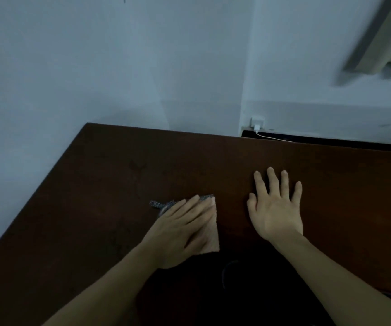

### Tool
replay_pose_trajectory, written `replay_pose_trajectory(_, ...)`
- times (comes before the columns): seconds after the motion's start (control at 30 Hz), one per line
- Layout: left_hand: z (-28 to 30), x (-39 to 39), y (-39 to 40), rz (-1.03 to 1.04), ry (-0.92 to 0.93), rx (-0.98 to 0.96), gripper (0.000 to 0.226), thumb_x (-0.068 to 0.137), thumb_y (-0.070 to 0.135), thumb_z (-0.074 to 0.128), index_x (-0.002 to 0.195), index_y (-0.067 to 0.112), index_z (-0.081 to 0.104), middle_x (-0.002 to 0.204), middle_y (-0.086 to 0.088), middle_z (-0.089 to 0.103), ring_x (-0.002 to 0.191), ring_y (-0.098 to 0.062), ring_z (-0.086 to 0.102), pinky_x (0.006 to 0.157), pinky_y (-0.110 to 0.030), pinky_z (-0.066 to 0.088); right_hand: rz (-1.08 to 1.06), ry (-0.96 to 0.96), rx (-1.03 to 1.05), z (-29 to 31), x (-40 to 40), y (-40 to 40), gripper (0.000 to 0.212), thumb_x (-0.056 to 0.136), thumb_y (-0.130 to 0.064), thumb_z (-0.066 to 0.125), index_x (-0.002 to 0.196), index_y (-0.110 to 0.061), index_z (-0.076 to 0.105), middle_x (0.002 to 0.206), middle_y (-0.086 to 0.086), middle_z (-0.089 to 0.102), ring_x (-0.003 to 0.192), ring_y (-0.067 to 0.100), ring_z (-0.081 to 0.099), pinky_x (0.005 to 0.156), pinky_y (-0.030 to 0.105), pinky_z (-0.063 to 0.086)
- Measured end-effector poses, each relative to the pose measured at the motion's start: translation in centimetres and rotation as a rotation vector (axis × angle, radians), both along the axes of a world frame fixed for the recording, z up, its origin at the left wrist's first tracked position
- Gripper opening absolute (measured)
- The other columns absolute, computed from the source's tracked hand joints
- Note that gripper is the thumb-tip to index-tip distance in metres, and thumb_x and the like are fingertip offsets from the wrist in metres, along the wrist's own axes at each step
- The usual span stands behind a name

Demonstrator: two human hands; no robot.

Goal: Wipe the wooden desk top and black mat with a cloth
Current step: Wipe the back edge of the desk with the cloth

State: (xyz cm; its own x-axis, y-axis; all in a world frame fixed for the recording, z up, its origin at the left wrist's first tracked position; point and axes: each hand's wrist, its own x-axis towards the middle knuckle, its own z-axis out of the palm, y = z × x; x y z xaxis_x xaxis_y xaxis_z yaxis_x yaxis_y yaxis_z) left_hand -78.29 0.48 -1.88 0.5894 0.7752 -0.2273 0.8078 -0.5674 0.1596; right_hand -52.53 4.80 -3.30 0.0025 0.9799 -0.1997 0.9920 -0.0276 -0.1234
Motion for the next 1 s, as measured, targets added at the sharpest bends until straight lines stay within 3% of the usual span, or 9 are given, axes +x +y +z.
replay_pose_trajectory(0.17,-0.9,-1.4,8.8,0.140,0.028,0.074,0.065,0.104,0.055,0.014,0.160,0.029,-0.006,0.167,0.010,-0.013,0.154,-0.014,-0.011,0.126,-0.039,0.003,-0.022,0.005,0.026,-0.3,-0.2,0.2,0.064,0.103,-0.050,0.013,0.163,-0.028,0.006,0.170,0.006,0.000,0.155,0.034,-0.010,0.123,0.059,-0.005)
replay_pose_trajectory(0.3,-1.9,-0.6,15.6,0.369,0.061,0.115,0.064,0.106,0.051,0.014,0.161,0.023,-0.002,0.168,0.004,-0.011,0.155,-0.019,-0.007,0.124,-0.037,-0.002,-0.034,-0.002,0.049,-0.5,0.1,0.0,0.063,0.103,-0.050,0.014,0.162,-0.029,0.006,0.170,0.005,0.001,0.156,0.032,-0.010,0.123,0.057,-0.006)
replay_pose_trajectory(0.4,-1.9,0.4,16.6,0.423,0.015,0.110,0.063,0.107,0.046,0.015,0.162,0.020,-0.001,0.169,0.000,-0.008,0.155,-0.021,-0.006,0.125,-0.039,-0.001,-0.034,0.005,0.063,-0.6,0.0,0.1,0.063,0.102,-0.051,0.011,0.162,-0.030,0.007,0.170,0.005,0.002,0.156,0.031,-0.008,0.123,0.056,-0.005)
replay_pose_trajectory(0.53,-1.0,-0.3,10.2,0.178,0.010,0.135,0.063,0.106,0.045,0.024,0.162,0.021,0.006,0.169,0.001,-0.004,0.156,-0.023,0.000,0.125,-0.040,0.005,-0.047,-0.028,0.037,0.0,-0.3,0.2,0.072,0.095,-0.054,0.006,0.161,-0.029,0.017,0.169,0.005,0.013,0.156,0.033,0.001,0.124,0.060,0.002)
replay_pose_trajectory(0.6,-0.4,-2.1,6.3,-0.003,-0.023,0.063,0.063,0.106,0.048,0.025,0.162,0.027,0.004,0.168,0.009,-0.012,0.155,-0.015,-0.010,0.125,-0.034,-0.003,-0.086,-0.026,0.027,0.9,-0.9,0.7,0.067,0.097,-0.055,0.013,0.157,-0.027,0.028,0.166,0.002,0.024,0.155,0.032,0.011,0.123,0.060,0.006)
replay_pose_trajectory(0.7,0.0,-5.6,3.8,-0.233,-0.002,-0.010,0.063,0.107,0.054,0.023,0.161,0.031,0.000,0.166,0.016,-0.015,0.152,-0.006,-0.018,0.122,-0.028,-0.011,-0.105,0.118,0.058,2.4,-3.9,2.0,0.054,0.102,-0.047,0.029,0.152,-0.026,0.038,0.159,-0.003,0.035,0.152,0.023,0.020,0.124,0.056,0.007)
replay_pose_trajectory(0.77,0.0,-7.2,5.6,-0.259,0.009,-0.009,0.064,0.106,0.057,0.022,0.160,0.034,-0.004,0.165,0.018,-0.016,0.151,-0.004,-0.019,0.122,-0.028,-0.010,-0.067,0.227,0.055,2.6,-7.1,2.8,0.053,0.104,-0.042,0.033,0.155,-0.028,0.032,0.163,-0.004,0.030,0.155,0.021,0.013,0.125,0.053,0.004)
replay_pose_trajectory(0.83,-0.4,-7.9,8.9,-0.167,0.001,0.009,0.063,0.105,0.057,0.020,0.159,0.036,-0.006,0.165,0.018,-0.017,0.151,-0.004,-0.018,0.123,-0.030,-0.007,-0.046,0.273,0.001,2.0,-10.1,3.0,0.055,0.106,-0.041,0.030,0.160,-0.030,0.022,0.168,-0.005,0.016,0.156,0.022,-0.001,0.125,0.055,-0.002)
replay_pose_trajectory(1.0,-2.1,-7.8,18.6,0.266,0.017,0.150,0.062,0.106,0.050,0.017,0.161,0.026,-0.001,0.168,0.006,-0.010,0.155,-0.016,-0.007,0.124,-0.035,-0.002,-0.015,0.015,0.020,-0.3,-12.3,2.7,0.061,0.105,-0.049,0.011,0.162,-0.031,0.001,0.171,-0.001,-0.005,0.156,0.032,-0.012,0.120,0.066,-0.005)
